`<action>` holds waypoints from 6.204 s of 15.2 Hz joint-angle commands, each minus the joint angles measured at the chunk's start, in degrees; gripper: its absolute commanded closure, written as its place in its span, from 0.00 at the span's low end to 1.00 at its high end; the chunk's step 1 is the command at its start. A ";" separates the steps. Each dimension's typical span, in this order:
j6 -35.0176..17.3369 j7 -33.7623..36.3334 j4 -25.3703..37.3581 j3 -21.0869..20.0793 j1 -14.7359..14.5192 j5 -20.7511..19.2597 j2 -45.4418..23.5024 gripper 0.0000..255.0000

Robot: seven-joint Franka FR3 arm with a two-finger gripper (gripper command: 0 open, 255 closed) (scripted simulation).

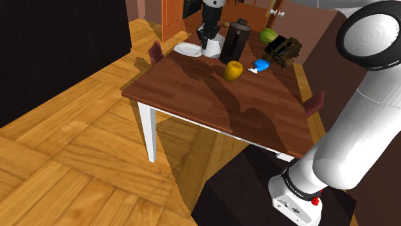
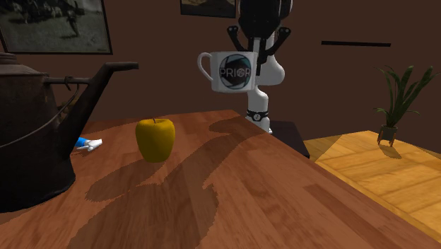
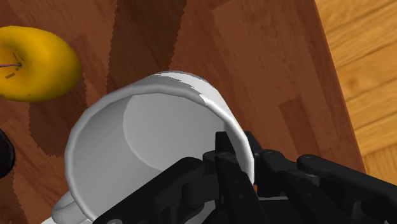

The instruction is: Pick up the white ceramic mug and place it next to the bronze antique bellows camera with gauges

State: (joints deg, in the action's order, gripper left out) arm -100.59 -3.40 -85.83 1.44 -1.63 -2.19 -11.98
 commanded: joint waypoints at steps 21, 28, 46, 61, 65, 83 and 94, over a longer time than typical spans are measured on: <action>10.02 -9.07 7.84 3.30 5.46 0.97 2.48 1.00; 8.91 -18.08 4.63 7.07 10.72 1.76 4.80 1.00; 11.80 -42.40 15.97 16.70 26.40 7.15 -3.98 1.00; 15.44 -54.21 33.08 18.93 39.09 13.19 -18.26 1.00; 10.83 -54.38 26.18 19.11 37.79 12.49 -16.00 1.00; -4.98 -54.97 7.11 19.06 35.28 11.67 -12.79 1.00; -12.93 -55.59 0.03 18.70 34.88 12.27 -13.77 1.00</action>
State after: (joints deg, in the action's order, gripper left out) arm -112.82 -58.90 -85.29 20.17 33.24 9.99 -25.60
